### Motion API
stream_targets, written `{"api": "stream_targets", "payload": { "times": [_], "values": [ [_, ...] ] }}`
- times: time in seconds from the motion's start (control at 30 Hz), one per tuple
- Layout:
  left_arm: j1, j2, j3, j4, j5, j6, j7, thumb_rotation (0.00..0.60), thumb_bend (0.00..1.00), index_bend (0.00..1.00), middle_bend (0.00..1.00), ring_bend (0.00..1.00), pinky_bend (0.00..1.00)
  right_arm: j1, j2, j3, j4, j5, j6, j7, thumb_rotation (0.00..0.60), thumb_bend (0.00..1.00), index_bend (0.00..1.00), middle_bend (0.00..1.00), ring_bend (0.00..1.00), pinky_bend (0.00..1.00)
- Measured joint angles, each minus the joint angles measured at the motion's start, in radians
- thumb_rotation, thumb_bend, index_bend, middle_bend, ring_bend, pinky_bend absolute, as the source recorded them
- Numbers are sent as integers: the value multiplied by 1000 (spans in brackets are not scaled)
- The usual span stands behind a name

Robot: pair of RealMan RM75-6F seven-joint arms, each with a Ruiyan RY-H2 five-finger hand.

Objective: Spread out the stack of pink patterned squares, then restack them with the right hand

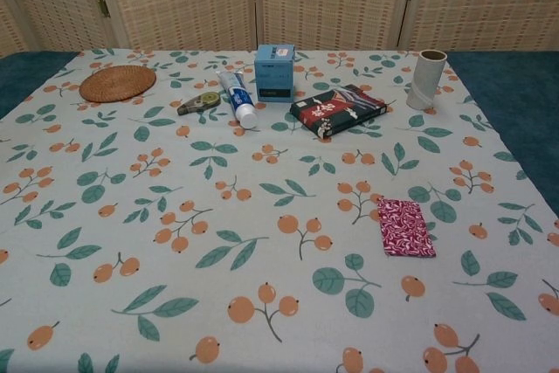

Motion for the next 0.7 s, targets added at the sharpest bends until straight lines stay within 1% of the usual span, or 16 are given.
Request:
{"api": "stream_targets", "payload": {
  "times": [0.3, 0.43, 0.57, 0.63, 0.7],
  "values": [
    [6, 1, 4, 9, 5, 7, -14, 600, 281, 140, 33, 45, 0, 19, 16, -15, -31, -26, -33, 2, 600, 262, 12, 78, 34, 0],
    [8, -1, 4, 12, 8, 10, -20, 600, 281, 145, 33, 49, 0, 38, 13, -19, -44, -39, -62, -1, 600, 262, 31, 82, 44, 0],
    [9, -5, 5, 17, 10, 11, -27, 600, 281, 150, 33, 53, 0, 74, 2, -27, -56, -56, -124, 15, 600, 262, 55, 89, 51, 0],
    [10, -6, 6, 20, 11, 11, -29, 600, 281, 155, 33, 57, 0, 100, -10, -30, -60, -60, -168, 26, 600, 262, 86, 92, 32, 0],
    [12, -6, 7, 22, 11, 13, -31, 600, 281, 160, 33, 60, 0, 127, -26, -32, -65, -60, -217, 34, 600, 262, 101, 68, 3, 0]
  ]
}}
